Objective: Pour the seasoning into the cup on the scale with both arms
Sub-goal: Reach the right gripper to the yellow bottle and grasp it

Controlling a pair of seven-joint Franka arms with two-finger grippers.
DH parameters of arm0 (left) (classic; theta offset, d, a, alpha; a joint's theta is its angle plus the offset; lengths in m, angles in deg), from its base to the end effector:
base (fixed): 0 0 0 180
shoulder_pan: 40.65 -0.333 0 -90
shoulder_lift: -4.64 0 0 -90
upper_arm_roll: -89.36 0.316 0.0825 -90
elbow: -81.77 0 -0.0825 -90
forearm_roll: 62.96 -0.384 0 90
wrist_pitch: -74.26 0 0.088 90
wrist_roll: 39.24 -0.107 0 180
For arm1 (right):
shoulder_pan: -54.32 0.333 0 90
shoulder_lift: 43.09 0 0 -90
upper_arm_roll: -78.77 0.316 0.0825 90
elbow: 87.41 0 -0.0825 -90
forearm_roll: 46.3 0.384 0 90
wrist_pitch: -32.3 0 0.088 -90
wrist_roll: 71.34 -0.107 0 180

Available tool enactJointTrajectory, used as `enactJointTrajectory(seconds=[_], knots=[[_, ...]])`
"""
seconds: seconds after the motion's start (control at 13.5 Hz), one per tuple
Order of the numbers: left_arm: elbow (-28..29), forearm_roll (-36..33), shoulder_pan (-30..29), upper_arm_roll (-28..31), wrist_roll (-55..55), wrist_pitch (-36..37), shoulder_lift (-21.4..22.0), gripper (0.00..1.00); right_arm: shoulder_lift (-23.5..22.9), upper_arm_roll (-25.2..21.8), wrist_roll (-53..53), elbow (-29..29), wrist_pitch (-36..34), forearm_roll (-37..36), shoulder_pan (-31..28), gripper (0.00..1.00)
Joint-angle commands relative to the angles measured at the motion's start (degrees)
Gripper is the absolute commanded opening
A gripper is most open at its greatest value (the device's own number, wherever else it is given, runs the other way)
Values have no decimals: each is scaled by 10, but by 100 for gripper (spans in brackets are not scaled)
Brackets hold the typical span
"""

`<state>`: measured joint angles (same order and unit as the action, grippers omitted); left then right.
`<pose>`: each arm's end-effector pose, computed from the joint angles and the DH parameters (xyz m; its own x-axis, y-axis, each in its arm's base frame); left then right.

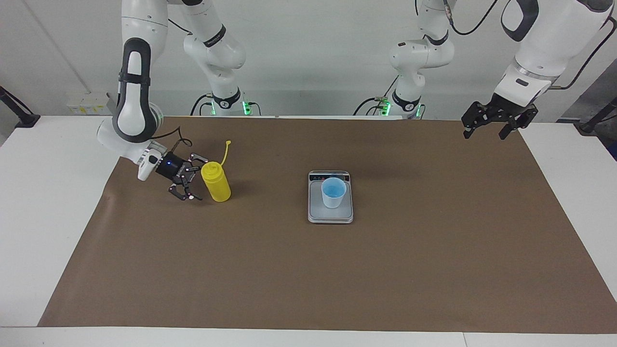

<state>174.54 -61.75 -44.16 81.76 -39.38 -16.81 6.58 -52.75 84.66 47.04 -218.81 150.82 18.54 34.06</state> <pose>0.5438 -0.0424 0.6218 0.9973 -0.0733 0.0039 -0.0734 -0.9972 0.0166 0.4995 -0.0790 0.2713 0.4136 0.4781 0.7748 0.8857 -0.4084 -0.2208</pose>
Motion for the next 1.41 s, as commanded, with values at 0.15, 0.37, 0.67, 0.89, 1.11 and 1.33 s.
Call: enactJointTrajectory(seconds=[0.15, 0.37, 0.67, 0.89, 1.11, 1.33], knots=[[4, -3, -5, -1, -4, 12, 5, 100, 5, 2, 10, -14, 25, 35, 26, 100], [4, -3, -5, -2, -4, 12, 5, 100, 6, 1, 18, -17, 28, 35, 28, 100], [4, -3, -3, -3, -2, 12, 5, 100, 8, 2, 8, -19, 51, 37, 57, 100], [4, -3, -3, -3, -2, 12, 5, 100, 21, 2, -4, -18, 87, 41, 85, 100], [4, -3, -3, -3, -2, 12, 5, 100, 30, 2, -27, -16, 135, 41, 121, 5], [4, -3, -3, -3, -3, 12, 5, 100, 47, 3, -99, -11, 207, 40, 190, 0]])
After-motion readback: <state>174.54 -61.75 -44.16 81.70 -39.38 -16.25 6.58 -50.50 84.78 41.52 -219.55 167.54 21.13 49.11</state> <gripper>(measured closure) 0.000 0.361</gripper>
